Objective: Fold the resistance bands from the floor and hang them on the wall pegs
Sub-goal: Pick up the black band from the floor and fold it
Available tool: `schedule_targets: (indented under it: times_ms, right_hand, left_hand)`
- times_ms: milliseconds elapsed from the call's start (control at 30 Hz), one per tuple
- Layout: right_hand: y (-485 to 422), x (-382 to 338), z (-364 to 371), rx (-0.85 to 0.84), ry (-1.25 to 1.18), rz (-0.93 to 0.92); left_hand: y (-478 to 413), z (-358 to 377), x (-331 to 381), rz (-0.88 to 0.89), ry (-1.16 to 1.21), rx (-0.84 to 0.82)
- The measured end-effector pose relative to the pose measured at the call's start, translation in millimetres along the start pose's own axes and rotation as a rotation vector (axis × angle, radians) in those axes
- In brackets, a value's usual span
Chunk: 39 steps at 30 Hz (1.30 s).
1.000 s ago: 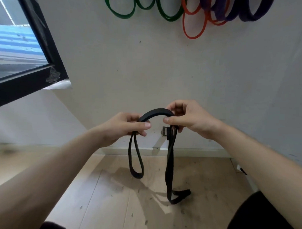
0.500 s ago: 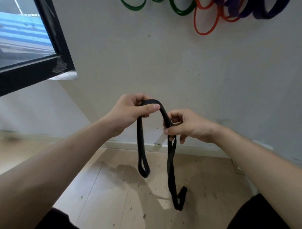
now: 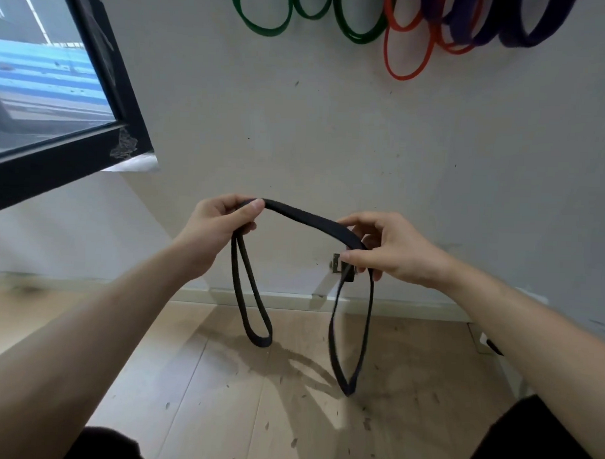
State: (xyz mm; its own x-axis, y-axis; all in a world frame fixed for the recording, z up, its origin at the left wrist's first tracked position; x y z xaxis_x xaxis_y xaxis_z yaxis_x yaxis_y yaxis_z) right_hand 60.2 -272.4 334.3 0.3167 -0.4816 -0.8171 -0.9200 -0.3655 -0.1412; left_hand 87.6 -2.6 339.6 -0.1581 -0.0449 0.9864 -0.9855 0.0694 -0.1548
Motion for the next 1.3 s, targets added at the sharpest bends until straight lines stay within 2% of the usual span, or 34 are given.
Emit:
schedule_targets:
  times_ms: [233, 433, 633, 767, 900, 1133, 1300]
  right_hand:
    - [2, -6, -3, 0.095, -0.132, -0.036]
    - [2, -15, 7, 0.022, -0.086, -0.065]
    - [5, -16, 10, -0.048, -0.047, -0.06]
    - [4, -7, 16, -0.181, 0.029, -0.01]
    - [2, 16, 24, -0.304, 0.205, 0.081]
    - [0, 23, -1, -0.148, 0.097, 0.15]
    - [5, 14, -15, -0.049, 0.004, 0.096]
  left_hand:
    - [10, 19, -4, -0.022, -0.123, -0.327]
    - [22, 63, 11, 0.069, -0.167, -0.404]
    - [25, 70, 21, 0.149, -0.186, -0.318]
    - [29, 68, 27, 0.179, -0.158, -0.313]
    - [25, 58, 37, 0.228, -0.042, -0.16]
    - [17, 35, 30, 0.204, -0.091, -0.064]
    - [15, 21, 13, 0.005, -0.139, -0.226]
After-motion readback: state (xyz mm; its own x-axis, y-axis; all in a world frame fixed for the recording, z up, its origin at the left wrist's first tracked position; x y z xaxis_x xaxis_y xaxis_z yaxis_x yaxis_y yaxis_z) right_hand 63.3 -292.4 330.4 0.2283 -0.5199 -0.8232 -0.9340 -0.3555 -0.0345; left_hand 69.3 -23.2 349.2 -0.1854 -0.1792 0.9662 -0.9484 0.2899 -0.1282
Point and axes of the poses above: each hand's wrist, its own y-axis away from the middle knuckle, its own z-axis out of the palm, x = y × z, the point moved 4 cm from there along -y, towards the middle knuckle, and after that the axes turned 6 degrees about y, right-handed, at the moved point
